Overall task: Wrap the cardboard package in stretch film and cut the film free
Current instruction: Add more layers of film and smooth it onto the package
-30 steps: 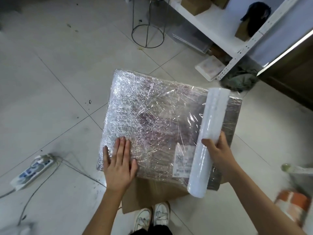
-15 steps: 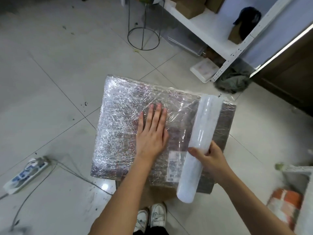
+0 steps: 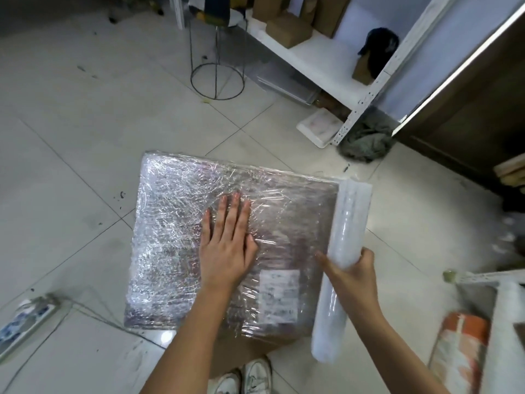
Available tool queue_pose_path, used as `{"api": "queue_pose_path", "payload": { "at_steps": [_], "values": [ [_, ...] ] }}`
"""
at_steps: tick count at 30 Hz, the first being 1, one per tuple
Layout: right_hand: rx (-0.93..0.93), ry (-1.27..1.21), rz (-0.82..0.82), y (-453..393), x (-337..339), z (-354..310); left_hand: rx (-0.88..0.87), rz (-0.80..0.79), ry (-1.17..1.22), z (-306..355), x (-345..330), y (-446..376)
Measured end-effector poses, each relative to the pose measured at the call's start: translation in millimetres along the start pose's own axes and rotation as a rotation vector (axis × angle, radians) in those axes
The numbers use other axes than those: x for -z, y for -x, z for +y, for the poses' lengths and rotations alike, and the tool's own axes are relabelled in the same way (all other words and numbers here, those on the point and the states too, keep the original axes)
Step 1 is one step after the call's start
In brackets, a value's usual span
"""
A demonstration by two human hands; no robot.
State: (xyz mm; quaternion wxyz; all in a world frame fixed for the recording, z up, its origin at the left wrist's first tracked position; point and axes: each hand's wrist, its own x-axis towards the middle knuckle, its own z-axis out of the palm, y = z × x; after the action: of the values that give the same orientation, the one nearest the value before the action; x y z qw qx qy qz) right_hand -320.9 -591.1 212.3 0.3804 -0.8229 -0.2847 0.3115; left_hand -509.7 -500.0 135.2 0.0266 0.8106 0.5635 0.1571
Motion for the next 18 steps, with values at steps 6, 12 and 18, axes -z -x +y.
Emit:
{"api": "queue_pose_path", "payload": {
  "at_steps": [6, 12, 18],
  "values": [
    [-0.062, -0.088, -0.108, -2.0, 4.8, 9.5, 0.025, -0.05, -0.021, 1.9, 1.0, -2.0],
    [-0.015, -0.123, -0.138, -2.8, 15.6, 7.1, 0.023, 0.004, -0.01, 1.8, 1.8, -6.4],
    [0.111, -0.017, 0.0, -9.6, 33.2, 4.6, -0.001, 0.074, 0.013, 2.1, 3.8, -6.3]
  ]
}}
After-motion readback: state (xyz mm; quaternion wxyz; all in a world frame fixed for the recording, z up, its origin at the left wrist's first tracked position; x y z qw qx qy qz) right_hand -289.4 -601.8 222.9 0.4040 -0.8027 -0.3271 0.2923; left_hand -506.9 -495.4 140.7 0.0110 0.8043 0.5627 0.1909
